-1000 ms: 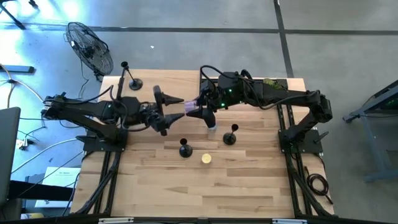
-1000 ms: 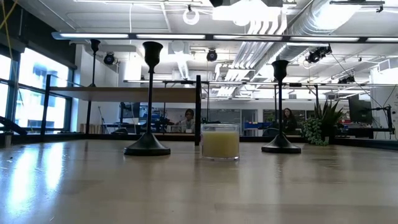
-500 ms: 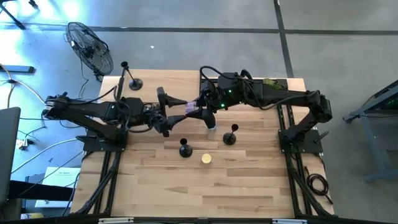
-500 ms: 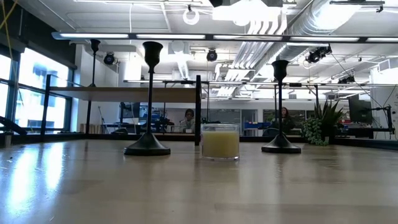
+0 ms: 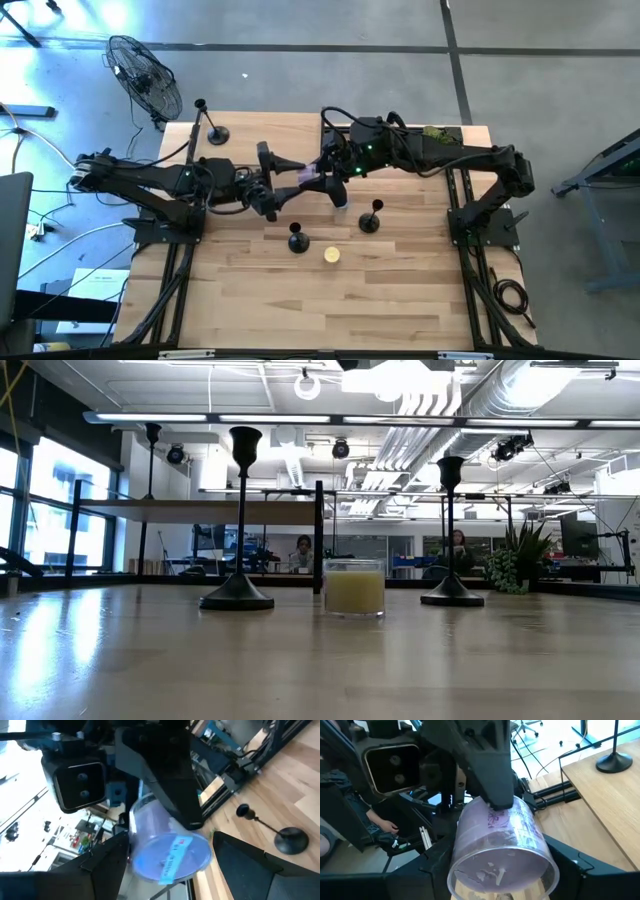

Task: Pick & Place candle stick holders
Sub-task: Put the purple candle on the shelf

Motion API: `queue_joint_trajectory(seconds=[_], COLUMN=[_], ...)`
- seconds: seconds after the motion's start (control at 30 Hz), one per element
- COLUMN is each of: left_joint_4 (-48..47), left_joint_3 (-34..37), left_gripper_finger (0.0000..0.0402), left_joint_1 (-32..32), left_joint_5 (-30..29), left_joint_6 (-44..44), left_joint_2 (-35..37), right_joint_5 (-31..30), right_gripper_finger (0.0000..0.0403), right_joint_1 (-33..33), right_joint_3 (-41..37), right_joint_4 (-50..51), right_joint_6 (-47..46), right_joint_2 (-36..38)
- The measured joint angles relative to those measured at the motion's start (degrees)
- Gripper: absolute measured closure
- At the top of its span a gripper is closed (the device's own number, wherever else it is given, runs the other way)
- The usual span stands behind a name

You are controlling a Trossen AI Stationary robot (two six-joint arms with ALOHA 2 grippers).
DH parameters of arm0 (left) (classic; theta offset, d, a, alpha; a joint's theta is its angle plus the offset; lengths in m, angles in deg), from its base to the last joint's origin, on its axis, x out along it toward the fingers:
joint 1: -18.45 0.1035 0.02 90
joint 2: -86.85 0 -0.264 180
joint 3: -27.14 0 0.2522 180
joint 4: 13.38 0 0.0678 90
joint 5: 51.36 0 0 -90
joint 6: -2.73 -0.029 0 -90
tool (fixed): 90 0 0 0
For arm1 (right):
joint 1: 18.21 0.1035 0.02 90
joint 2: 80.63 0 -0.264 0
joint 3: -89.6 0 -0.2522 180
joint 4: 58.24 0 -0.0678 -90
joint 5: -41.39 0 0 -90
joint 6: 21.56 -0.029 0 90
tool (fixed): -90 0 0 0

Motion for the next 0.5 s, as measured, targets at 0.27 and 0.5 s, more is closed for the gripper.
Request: queue_joint_trajectory(seconds=[0.27, 0.5], left_joint_4=[2.92, 3.84], left_joint_3=[0.02, 0.03], left_gripper_finger=[0.0119, 0.0119], left_joint_1=[0.0, 0.0], left_joint_5=[0.27, 0.57], left_joint_6=[0.15, 0.15], left_joint_2=[-0.97, -0.93], right_joint_5=[-0.03, -0.07], right_gripper_finger=[0.0182, 0.0182], right_joint_1=[0.12, 0.12], right_joint_3=[0.0, 0.0], right_joint_4=[-0.01, 0.04], right_joint_6=[0.17, 0.04], right_joint_2=[0.0, 0.0])
